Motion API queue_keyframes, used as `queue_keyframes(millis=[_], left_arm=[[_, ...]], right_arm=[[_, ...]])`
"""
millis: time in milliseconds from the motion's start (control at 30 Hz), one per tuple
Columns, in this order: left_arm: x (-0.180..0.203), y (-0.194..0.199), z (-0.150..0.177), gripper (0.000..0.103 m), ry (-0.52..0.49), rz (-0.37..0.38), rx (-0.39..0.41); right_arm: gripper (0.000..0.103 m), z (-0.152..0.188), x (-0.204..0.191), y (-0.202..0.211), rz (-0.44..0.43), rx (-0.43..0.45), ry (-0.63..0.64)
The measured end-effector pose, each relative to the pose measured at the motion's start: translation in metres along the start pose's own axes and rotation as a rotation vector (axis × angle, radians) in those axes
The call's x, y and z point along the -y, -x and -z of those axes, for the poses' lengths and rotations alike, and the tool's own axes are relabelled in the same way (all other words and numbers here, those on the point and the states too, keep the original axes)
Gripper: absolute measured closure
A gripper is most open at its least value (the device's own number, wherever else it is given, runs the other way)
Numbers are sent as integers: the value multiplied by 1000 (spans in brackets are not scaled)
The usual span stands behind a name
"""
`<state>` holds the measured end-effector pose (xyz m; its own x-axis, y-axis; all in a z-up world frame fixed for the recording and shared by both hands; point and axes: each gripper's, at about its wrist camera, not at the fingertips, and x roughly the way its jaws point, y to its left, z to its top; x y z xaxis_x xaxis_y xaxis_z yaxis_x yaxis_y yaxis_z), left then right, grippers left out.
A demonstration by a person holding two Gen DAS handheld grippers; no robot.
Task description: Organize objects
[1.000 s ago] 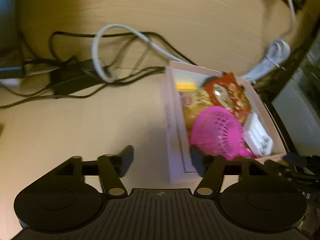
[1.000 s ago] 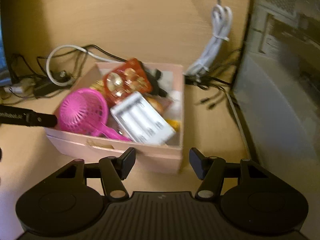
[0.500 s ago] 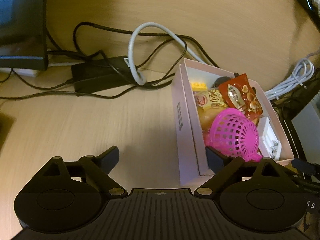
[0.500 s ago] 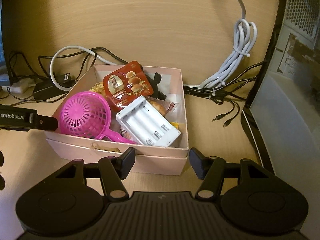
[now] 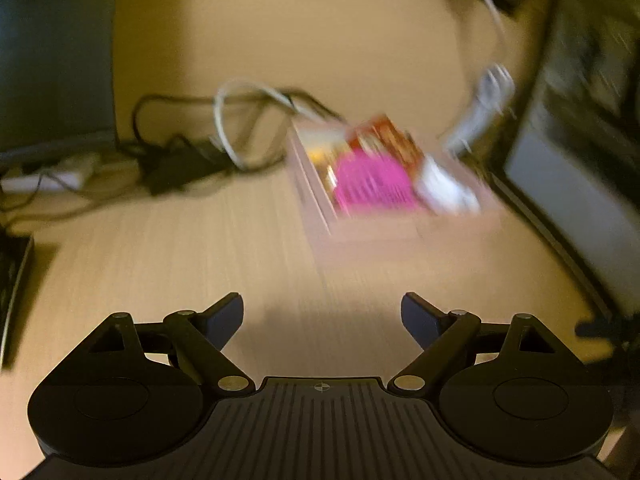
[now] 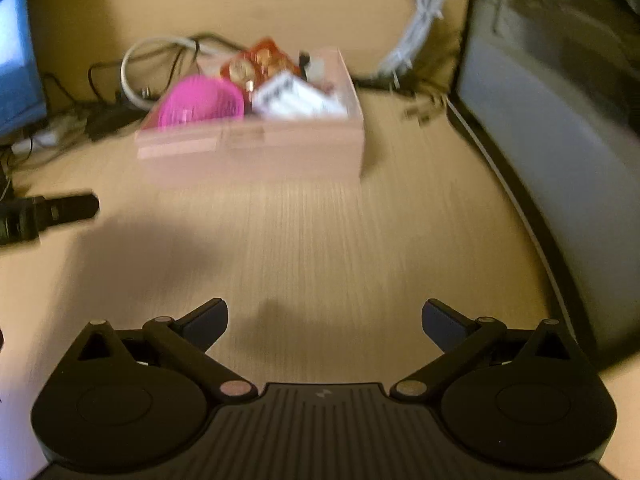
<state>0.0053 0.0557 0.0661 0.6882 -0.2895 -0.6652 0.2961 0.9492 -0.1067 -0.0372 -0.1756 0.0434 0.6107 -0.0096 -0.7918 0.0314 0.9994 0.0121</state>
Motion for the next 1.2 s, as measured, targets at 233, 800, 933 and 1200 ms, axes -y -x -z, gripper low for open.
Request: queue_keyframes(millis=[233, 800, 933, 1200], left_arm=[[25, 2, 52, 13, 6, -40, -71], [48, -26, 64, 7, 43, -234, 51], [49, -28, 62, 7, 43, -238, 59], [48, -28, 62, 7, 45, -230, 59]], right_arm=[[0, 44, -1, -3, -18, -17, 57], [0, 36, 22, -31, -62, 216, 60], [0, 33, 20, -35, -52, 216, 54], [0, 29, 17, -38, -49, 216, 54]])
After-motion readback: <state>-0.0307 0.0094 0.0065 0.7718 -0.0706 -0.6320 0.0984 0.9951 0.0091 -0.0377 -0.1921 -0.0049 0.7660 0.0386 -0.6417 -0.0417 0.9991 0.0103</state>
